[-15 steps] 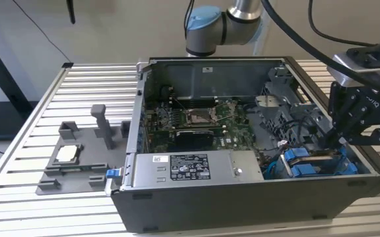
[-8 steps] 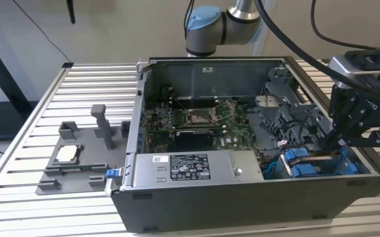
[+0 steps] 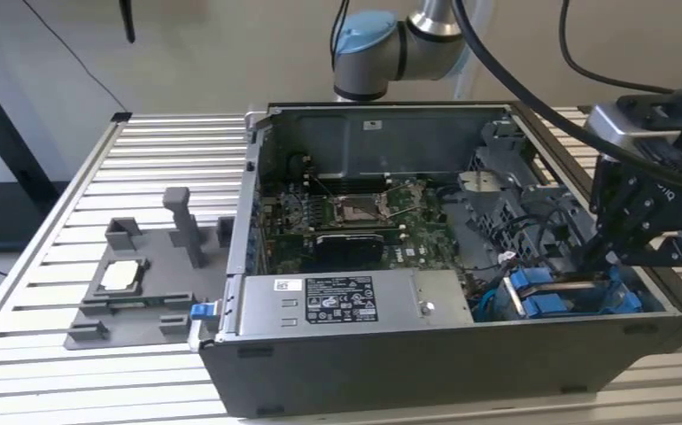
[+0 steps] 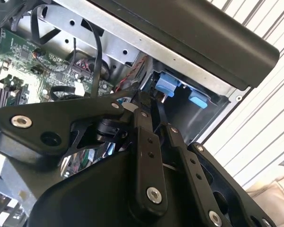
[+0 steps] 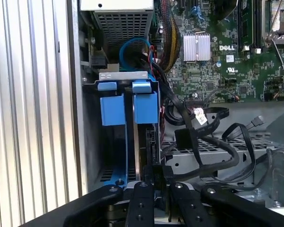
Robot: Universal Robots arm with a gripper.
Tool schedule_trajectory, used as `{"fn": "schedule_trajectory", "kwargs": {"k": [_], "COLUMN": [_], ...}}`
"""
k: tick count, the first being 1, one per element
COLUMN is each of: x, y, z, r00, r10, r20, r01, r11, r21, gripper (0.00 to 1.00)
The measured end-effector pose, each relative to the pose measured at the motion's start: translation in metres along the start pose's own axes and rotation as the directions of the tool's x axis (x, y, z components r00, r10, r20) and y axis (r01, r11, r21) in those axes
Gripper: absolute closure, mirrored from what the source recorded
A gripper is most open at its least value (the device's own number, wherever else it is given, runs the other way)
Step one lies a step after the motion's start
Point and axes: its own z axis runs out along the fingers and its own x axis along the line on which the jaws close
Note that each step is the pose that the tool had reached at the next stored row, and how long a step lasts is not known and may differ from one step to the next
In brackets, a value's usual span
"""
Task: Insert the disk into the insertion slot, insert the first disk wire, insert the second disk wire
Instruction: 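Insert the first disk wire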
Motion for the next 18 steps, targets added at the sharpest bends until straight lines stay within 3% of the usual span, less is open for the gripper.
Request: {"fn": "schedule_trajectory", "kwargs": {"k": [18], "x": [0.0003], "y": [-0.0001], "z": [0.0038], "r00": [0.9999], "r10": [-0.013], "r20": [-0.0002], "r01": [0.013], "r11": [0.9999], "r21": [-0.0002], "gripper": [0.81]}}
